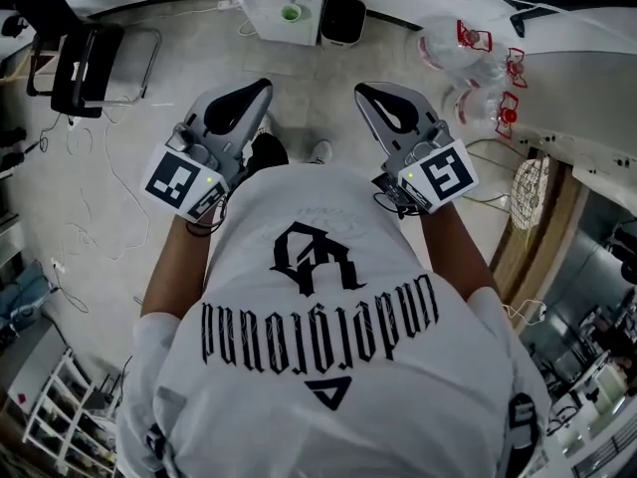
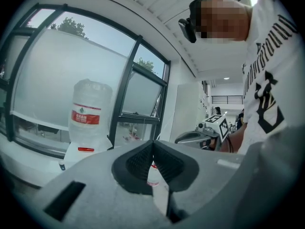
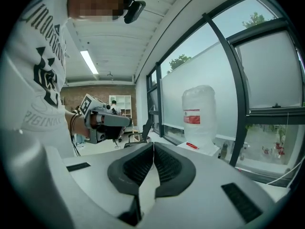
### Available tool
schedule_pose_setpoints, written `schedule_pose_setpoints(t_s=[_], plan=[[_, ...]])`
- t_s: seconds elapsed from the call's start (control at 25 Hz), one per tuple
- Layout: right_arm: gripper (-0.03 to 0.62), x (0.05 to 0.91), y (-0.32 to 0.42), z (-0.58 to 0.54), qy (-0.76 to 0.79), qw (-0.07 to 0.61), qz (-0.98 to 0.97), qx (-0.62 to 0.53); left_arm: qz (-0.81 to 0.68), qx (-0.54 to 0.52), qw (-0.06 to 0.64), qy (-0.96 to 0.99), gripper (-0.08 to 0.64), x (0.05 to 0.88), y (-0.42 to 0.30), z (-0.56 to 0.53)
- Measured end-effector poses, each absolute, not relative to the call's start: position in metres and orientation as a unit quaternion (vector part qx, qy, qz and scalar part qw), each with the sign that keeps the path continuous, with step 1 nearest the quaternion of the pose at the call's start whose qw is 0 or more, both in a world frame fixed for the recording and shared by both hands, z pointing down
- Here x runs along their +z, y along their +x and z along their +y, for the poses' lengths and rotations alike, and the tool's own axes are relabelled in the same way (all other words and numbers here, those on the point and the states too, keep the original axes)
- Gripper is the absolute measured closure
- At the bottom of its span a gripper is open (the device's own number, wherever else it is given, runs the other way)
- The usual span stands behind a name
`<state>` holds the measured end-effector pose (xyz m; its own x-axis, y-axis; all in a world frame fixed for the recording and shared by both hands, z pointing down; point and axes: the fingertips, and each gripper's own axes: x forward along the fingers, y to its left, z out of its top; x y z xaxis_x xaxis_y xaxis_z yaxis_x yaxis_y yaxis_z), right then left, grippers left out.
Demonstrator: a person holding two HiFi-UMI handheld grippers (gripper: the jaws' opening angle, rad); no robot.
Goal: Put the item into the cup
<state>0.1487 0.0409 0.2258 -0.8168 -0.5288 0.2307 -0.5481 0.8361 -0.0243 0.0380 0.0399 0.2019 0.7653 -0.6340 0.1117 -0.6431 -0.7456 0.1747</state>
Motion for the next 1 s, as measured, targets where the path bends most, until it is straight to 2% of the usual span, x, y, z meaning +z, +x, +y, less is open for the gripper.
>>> schedule_pose_setpoints(t_s=[0.52,1.0], plan=[[0.575,0.226,0.135,0.086,0.275,0.12,-0.953,0.033,-0.347,0.018,0.1,0.932,0.545,0.198,0.011,0.093],[0.575,0.22,0.071,0.135,0.321,0.118,-0.939,0.039,-0.318,0.018,0.091,0.944,0.545,0.191,-0.069,0.136]])
